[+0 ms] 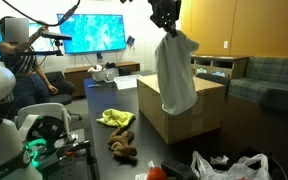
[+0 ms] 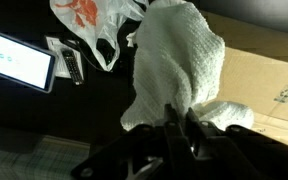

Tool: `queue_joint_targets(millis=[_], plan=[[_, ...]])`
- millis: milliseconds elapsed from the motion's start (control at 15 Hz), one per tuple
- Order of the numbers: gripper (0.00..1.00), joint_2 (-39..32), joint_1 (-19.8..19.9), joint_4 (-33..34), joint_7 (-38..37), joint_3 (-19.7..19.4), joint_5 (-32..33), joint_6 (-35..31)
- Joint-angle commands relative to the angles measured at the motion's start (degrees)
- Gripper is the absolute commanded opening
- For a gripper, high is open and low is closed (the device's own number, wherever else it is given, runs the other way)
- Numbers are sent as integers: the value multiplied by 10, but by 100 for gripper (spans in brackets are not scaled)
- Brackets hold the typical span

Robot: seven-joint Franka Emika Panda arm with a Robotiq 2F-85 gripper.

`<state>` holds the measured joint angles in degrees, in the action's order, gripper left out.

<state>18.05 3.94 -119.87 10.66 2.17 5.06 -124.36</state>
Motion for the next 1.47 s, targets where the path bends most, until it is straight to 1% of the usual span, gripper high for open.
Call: queue_joint_targets(millis=[0, 67, 333, 533, 1000, 1267, 1400], plan=[[3, -72, -25, 134, -40, 21, 41, 57], [3, -80, -30, 154, -37, 22, 45, 68], [3, -164, -50, 261, -42, 37, 77, 94], [3, -233, -69, 335, -54, 43, 91, 86], [3, -331, -109, 452, -42, 43, 86, 86], [3, -388, -133, 509, -59, 37, 95, 88], [3, -417, -143, 541, -81, 31, 99, 86]])
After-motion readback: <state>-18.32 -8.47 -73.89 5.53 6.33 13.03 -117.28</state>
